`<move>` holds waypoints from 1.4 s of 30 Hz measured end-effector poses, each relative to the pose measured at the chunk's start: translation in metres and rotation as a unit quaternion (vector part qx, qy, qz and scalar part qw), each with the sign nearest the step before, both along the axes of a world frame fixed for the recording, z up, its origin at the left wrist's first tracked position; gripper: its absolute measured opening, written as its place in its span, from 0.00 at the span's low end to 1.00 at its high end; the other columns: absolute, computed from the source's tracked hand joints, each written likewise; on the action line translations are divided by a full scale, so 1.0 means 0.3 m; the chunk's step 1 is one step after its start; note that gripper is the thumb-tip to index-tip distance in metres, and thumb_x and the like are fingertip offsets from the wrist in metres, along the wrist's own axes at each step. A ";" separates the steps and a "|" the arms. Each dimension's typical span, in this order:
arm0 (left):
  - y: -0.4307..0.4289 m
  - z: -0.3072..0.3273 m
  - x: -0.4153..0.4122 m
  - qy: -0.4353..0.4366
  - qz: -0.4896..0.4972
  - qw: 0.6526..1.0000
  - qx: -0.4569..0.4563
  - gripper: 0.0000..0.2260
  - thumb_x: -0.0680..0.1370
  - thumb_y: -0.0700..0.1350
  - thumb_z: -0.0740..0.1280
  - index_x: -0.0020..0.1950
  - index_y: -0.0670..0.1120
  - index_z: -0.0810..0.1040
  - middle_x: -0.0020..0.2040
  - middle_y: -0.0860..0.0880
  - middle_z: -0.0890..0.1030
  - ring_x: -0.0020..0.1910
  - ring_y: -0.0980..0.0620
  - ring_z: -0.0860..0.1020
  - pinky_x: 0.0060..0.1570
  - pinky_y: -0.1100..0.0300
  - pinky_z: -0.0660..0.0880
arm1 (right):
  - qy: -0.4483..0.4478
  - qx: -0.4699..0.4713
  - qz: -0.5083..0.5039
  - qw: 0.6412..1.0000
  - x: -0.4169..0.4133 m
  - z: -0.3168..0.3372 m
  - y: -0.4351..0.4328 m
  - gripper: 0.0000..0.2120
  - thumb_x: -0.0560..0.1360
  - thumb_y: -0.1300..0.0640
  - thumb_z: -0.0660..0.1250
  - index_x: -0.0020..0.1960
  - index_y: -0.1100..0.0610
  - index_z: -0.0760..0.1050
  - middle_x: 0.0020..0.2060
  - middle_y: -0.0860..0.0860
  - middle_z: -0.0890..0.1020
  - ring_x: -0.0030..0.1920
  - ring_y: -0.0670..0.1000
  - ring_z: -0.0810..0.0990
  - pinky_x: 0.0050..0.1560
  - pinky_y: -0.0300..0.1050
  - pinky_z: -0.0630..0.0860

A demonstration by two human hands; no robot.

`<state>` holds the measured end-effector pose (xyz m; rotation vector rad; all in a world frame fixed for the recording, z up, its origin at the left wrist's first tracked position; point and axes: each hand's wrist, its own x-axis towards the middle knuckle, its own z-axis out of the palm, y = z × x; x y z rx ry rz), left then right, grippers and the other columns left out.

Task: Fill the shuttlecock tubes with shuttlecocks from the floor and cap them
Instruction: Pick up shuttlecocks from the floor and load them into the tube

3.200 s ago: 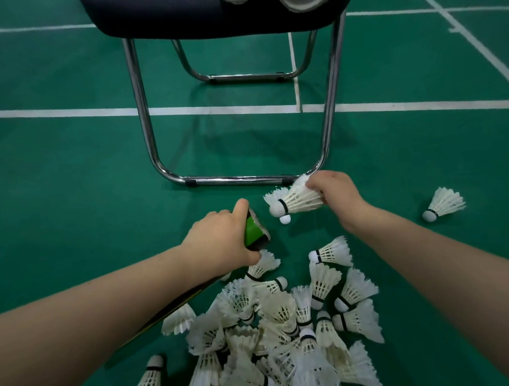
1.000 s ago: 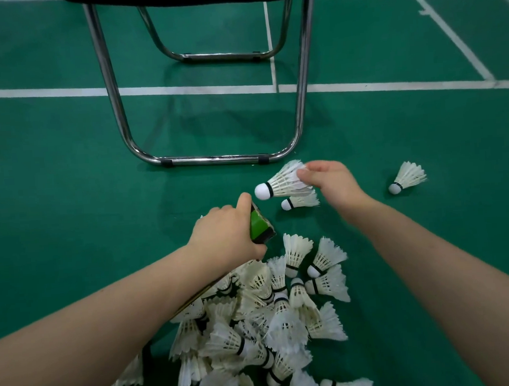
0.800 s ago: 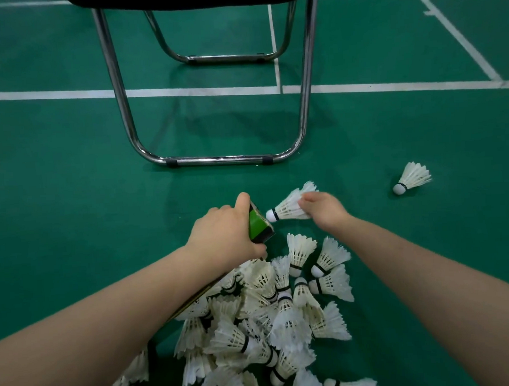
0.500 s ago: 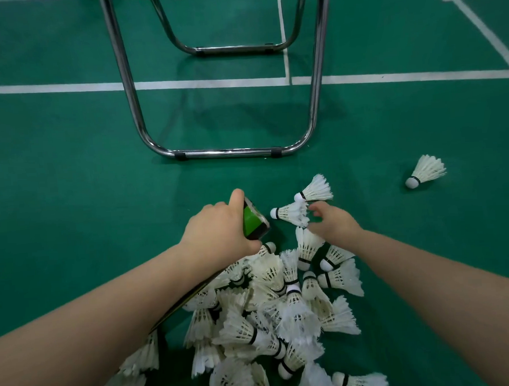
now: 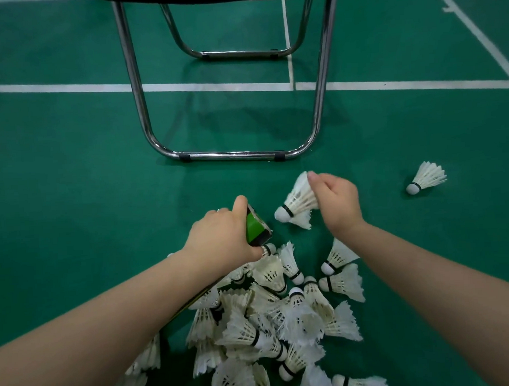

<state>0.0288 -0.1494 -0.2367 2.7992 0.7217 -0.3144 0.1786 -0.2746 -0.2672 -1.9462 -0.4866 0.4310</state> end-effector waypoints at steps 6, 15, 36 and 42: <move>-0.011 0.022 -0.004 -0.043 -0.002 0.999 -0.001 0.27 0.68 0.61 0.69 0.57 0.49 0.61 0.41 0.49 0.73 0.43 0.47 0.73 0.41 0.52 0.76 | 0.056 0.027 0.117 0.991 -0.113 0.102 0.077 0.22 0.80 0.50 0.58 0.31 0.62 0.72 0.30 0.55 0.74 0.33 0.50 0.71 0.43 0.48 0.72; 0.004 0.050 -0.042 -0.068 0.008 0.998 -0.006 0.26 0.69 0.61 0.67 0.56 0.49 0.61 0.41 0.49 0.73 0.42 0.48 0.73 0.38 0.55 0.73 | 0.348 -0.102 0.360 0.860 -0.064 0.243 0.059 0.18 0.80 0.48 0.54 0.57 0.59 0.75 0.50 0.52 0.81 0.51 0.49 0.79 0.62 0.56 0.71; -0.009 0.054 -0.062 -0.066 -0.001 0.998 0.016 0.28 0.68 0.60 0.68 0.59 0.49 0.61 0.42 0.49 0.74 0.43 0.47 0.73 0.39 0.54 0.76 | -0.001 -0.171 0.226 0.959 -0.074 0.136 0.035 0.10 0.77 0.50 0.62 0.44 0.55 0.78 0.40 0.48 0.81 0.40 0.46 0.78 0.47 0.43 0.76; 0.013 0.034 -0.109 -0.033 0.008 0.999 0.028 0.26 0.68 0.60 0.68 0.57 0.48 0.61 0.41 0.49 0.74 0.42 0.47 0.73 0.37 0.55 0.75 | -0.213 -0.402 0.530 0.716 -0.225 -0.088 -0.029 0.16 0.74 0.48 0.65 0.61 0.48 0.74 0.58 0.48 0.78 0.60 0.50 0.71 0.63 0.51 0.66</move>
